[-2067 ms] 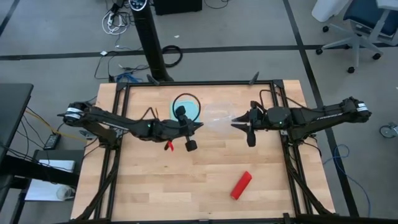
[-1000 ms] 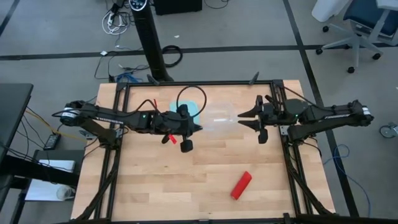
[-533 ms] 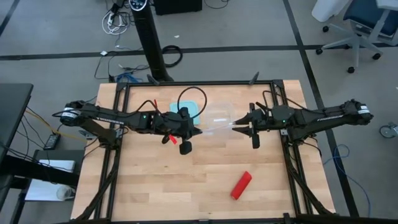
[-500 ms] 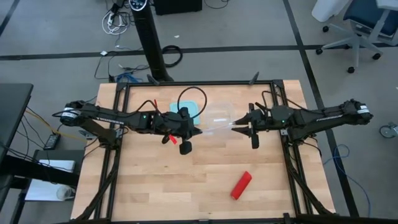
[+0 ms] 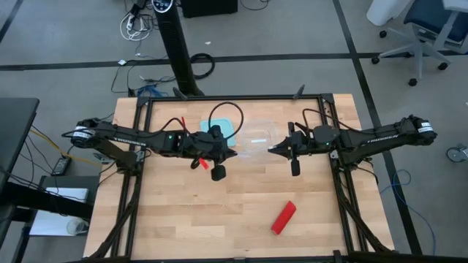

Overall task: Roll bandage
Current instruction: Open the transparent zip lock bag

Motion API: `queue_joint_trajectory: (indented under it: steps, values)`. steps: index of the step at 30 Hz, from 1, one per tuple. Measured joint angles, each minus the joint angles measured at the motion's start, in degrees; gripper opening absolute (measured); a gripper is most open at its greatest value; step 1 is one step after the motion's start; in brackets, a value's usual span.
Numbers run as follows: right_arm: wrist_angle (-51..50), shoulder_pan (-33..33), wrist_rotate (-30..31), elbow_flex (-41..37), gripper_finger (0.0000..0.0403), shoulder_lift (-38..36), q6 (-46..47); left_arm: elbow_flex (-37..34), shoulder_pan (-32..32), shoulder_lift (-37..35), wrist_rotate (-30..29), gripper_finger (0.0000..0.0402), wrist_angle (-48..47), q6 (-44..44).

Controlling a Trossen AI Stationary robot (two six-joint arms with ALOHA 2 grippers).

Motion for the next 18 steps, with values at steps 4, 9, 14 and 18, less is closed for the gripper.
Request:
queue_joint_trajectory:
  steps: [4,9,14,18]
  values:
    - [-0.6,0.0,0.0,0.0,0.0002,0.0,0.6,0.0,-0.4,0.0,-0.9,0.0046,4.2,1.7]
    - [-0.7,0.0,0.1,0.0,0.0001,0.0,1.2,0.0,-0.5,0.0,-2.8,0.0126,5.5,2.8]
    - [-1.1,0.0,0.8,0.0,0.0001,-1.0,1.9,0.0,-0.4,0.0,-3.2,0.0181,5.6,2.3]
    - [-1.2,0.1,2.5,0.0,0.0001,-1.1,3.3,0.0,-0.5,0.2,-3.1,0.0189,7.6,1.3]
